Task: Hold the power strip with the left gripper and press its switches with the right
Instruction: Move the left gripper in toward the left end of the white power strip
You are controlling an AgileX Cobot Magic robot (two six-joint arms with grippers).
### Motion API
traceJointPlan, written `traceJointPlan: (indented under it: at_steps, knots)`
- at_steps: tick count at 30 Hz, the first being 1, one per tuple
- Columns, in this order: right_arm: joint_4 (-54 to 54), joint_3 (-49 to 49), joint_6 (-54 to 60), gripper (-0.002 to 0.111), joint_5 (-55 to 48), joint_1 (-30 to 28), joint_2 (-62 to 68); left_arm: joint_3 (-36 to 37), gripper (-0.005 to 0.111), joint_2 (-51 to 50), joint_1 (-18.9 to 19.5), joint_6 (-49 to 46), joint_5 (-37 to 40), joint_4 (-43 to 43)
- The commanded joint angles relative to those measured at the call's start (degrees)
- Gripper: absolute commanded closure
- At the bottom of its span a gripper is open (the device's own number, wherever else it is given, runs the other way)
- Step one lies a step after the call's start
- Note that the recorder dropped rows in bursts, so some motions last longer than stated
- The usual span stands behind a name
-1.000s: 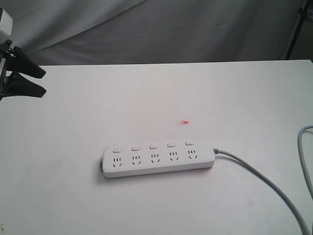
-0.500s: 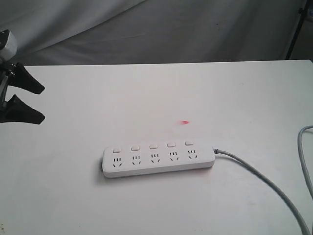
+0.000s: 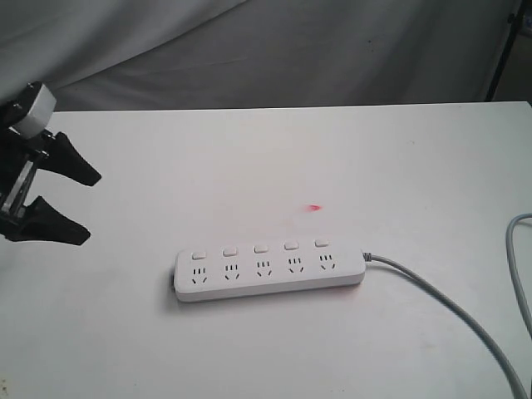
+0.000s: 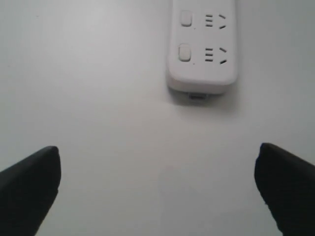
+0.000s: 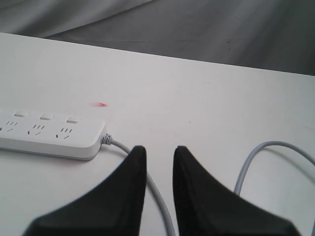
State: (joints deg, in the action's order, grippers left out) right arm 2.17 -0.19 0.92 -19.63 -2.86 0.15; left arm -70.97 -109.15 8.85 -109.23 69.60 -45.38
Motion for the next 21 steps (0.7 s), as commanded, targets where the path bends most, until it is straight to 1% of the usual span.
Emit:
traceJointPlan:
  at_steps: [1, 7, 8, 10, 13, 21]
  knots:
    - [-0.13, 0.19, -0.11, 0.089, 0.09, 0.1, -0.15, 1.86, 0.002, -0.09, -3.0, -2.22, 0.36, -2.54]
    - [-0.13, 0.19, -0.11, 0.089, 0.09, 0.1, -0.15, 5.27, 0.002, -0.09, -5.3, -9.82, 0.36, -8.76]
    - [-0.13, 0.19, -0.11, 0.089, 0.09, 0.1, -0.15, 5.82, 0.002, -0.09, -5.63, -10.47, -1.28, -9.18]
    - [-0.13, 0.19, -0.11, 0.089, 0.09, 0.1, -0.15, 7.21, 0.002, -0.09, -6.53, -10.77, -5.37, -9.54]
    - [-0.13, 0.19, -0.11, 0.089, 0.09, 0.1, -0.15, 8.75, 0.002, -0.09, -7.78, -10.77, -8.46, -9.63]
    - [-0.13, 0.19, -0.11, 0.089, 0.09, 0.1, -0.15, 9.34, 0.002, -0.29, -11.54, -10.77, -8.11, -12.45]
